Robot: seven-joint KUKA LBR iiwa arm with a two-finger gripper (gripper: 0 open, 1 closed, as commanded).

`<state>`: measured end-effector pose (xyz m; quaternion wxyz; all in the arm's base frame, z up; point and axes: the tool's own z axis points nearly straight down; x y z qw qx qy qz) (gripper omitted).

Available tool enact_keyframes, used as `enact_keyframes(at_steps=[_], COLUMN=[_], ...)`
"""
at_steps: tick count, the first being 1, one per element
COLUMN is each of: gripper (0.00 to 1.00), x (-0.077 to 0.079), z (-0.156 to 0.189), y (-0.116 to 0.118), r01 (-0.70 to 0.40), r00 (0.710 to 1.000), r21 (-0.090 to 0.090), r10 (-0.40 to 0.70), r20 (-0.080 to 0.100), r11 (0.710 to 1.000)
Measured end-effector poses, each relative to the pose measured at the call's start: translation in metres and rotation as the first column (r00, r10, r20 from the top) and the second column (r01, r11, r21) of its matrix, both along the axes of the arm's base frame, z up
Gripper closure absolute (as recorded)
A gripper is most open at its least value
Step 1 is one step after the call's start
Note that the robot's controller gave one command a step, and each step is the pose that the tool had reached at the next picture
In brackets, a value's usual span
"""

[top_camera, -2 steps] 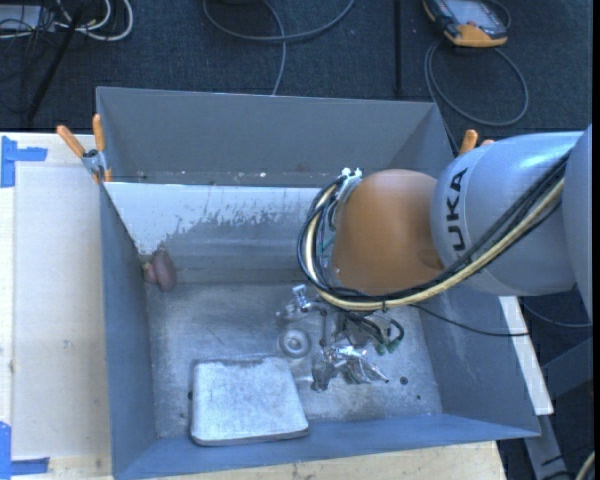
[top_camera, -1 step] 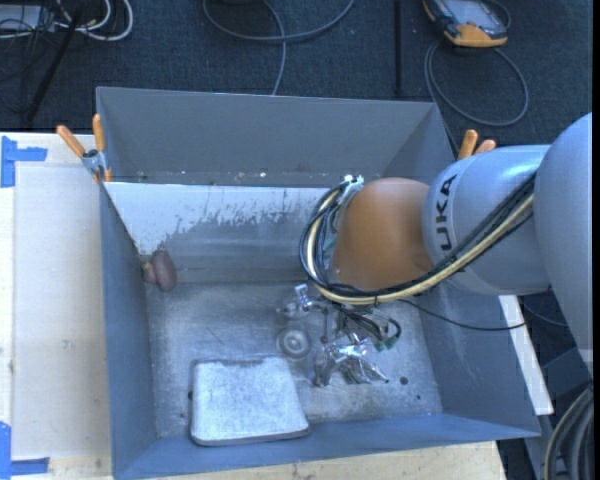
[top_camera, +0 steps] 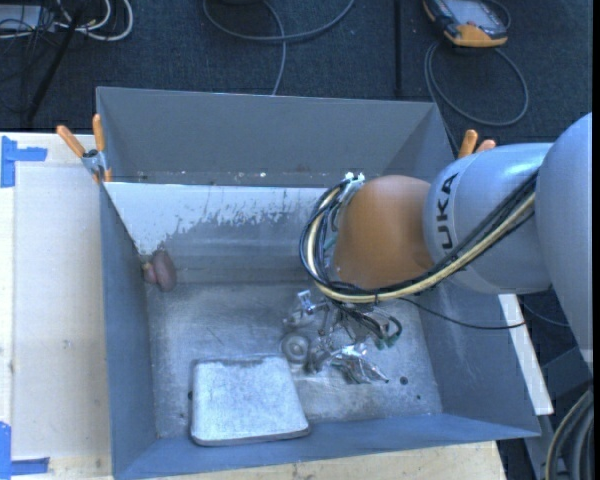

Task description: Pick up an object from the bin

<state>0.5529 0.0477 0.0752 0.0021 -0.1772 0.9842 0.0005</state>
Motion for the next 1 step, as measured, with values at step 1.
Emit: enact_keyframes(at_steps=[1], gripper=[1.00], x=[-0.0153], z=[0.1536], y=[-0.0145], r01=[-0.274], r00=[0.962], r21=[-0.003], r10=[0.274], r20=[0.002], r11=[0.962])
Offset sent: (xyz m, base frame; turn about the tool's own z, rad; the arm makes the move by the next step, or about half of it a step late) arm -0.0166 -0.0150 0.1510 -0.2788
